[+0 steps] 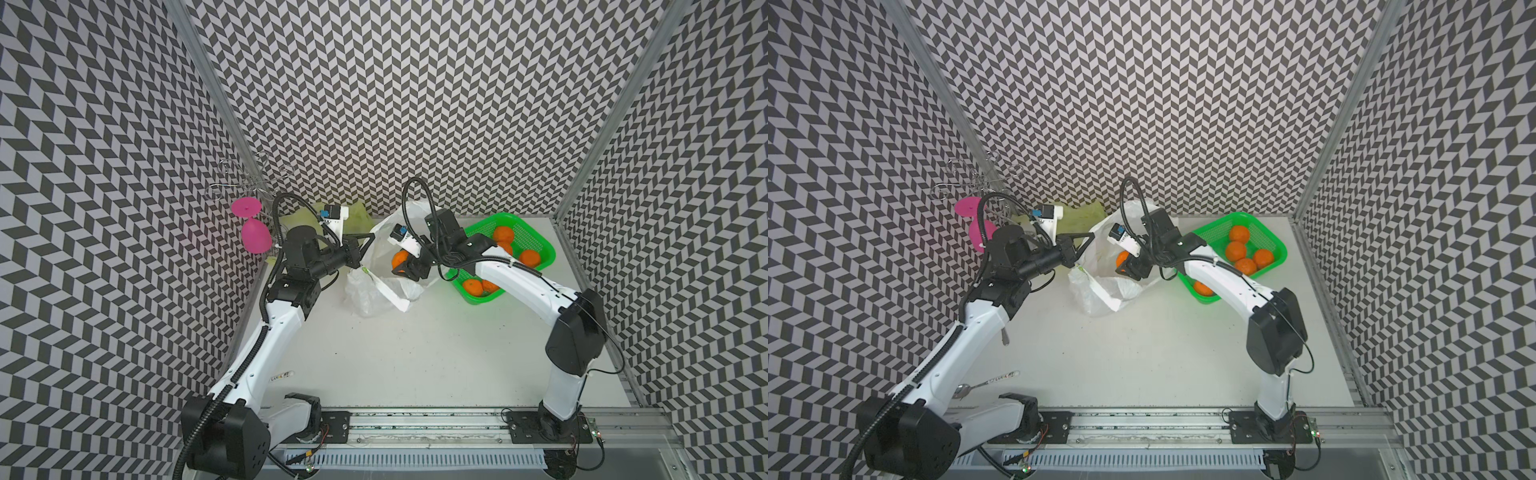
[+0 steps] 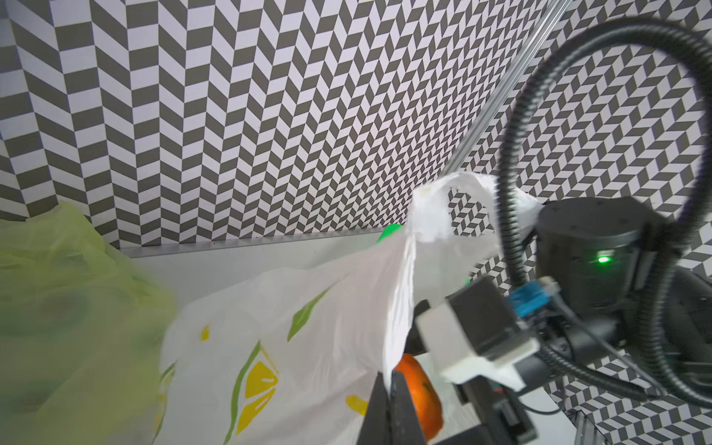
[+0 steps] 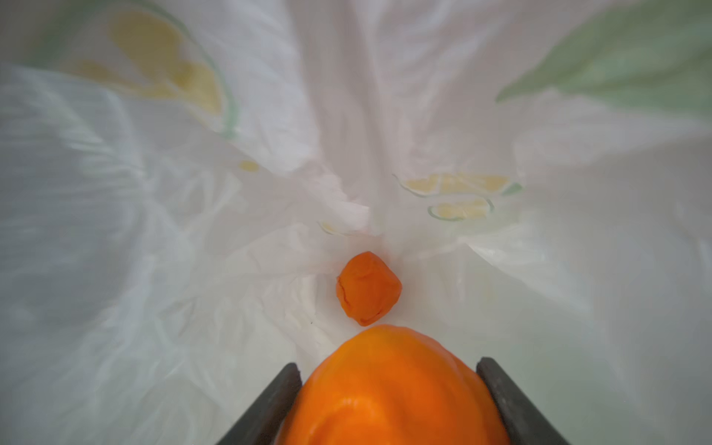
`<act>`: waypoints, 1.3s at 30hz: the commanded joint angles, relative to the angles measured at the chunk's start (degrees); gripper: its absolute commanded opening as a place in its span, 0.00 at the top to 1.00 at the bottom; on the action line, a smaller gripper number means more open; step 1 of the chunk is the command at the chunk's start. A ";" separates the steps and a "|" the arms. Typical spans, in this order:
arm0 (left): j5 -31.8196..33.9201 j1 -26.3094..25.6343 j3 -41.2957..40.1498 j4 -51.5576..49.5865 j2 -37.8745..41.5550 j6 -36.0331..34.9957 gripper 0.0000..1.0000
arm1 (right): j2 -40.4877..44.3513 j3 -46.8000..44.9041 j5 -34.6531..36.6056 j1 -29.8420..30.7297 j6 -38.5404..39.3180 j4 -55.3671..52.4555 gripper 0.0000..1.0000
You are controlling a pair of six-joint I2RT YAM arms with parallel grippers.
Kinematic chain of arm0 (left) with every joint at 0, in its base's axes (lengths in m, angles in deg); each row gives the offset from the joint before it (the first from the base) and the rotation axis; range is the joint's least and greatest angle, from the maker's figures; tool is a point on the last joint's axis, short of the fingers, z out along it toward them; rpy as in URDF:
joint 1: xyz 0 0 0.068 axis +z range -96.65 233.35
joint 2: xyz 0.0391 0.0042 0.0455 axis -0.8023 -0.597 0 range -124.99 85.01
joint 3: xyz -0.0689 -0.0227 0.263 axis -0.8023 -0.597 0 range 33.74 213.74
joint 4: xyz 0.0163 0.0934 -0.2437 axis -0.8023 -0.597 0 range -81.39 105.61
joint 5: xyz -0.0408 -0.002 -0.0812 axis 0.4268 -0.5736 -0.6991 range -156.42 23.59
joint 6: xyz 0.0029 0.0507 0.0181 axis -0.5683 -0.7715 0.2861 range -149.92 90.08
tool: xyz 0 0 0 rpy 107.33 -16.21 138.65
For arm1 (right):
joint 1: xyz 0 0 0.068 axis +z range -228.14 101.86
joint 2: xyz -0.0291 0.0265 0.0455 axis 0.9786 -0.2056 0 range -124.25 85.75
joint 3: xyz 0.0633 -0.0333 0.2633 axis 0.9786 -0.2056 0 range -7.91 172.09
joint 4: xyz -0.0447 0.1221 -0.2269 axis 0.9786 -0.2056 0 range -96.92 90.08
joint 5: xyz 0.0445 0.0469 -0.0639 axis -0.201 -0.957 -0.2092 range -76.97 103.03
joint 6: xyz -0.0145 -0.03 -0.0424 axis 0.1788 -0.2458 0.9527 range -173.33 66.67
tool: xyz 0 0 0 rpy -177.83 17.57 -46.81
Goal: Place the oranges into plastic bags & tie knots
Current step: Place the orange in the plastic bag, then pick up the orange from the basket.
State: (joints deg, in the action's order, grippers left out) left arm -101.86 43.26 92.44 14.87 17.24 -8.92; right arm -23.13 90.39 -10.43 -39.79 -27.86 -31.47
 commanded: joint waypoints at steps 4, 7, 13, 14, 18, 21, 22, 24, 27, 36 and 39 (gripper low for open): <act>4.46 0.20 -0.51 0.27 -1.68 -3.24 1.00 | -4.17 2.53 5.83 -0.18 4.05 -1.30 0.30; 5.50 0.24 -0.91 0.83 -2.09 -4.11 1.00 | -3.13 1.58 5.98 -0.28 5.29 -3.73 0.18; 6.43 0.24 -1.39 1.39 -2.89 -5.27 1.00 | 1.88 1.57 3.73 -0.62 5.57 -7.74 0.06; 6.57 0.24 -1.48 1.56 -2.98 -5.43 1.00 | 2.88 1.39 2.75 -0.71 5.45 -8.36 0.05; 6.96 0.20 -1.74 1.90 -3.48 -5.73 1.00 | 7.60 -0.82 -3.60 -1.76 4.51 -9.17 0.07; 7.11 0.24 -1.66 1.87 -4.02 -5.73 1.00 | 11.63 -3.94 -6.63 -2.27 4.57 -8.27 0.09; 7.22 0.24 -1.61 1.96 -4.18 -5.68 1.00 | 13.10 -5.23 -7.03 -2.31 5.14 -8.14 0.10; 7.32 0.24 -1.40 1.88 -4.31 -5.51 1.00 | 15.64 -7.52 -7.60 -2.57 7.14 -8.55 0.11; 7.32 0.24 -1.04 1.80 -4.39 -5.22 1.00 | 19.24 -12.77 -5.14 -3.39 6.05 -4.16 0.13; 9.96 0.24 1.13 0.34 -5.61 -4.96 1.00 | 12.83 -3.51 -18.98 -1.65 16.17 -18.79 0.16; 13.15 0.29 1.17 -0.23 -4.86 -5.83 1.00 | 18.05 -7.24 -18.53 -2.59 18.59 -19.76 0.16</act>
State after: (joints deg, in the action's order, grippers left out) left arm -92.48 43.28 91.80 15.77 11.76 -13.86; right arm -9.75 84.18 -24.79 -41.84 -14.74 -46.44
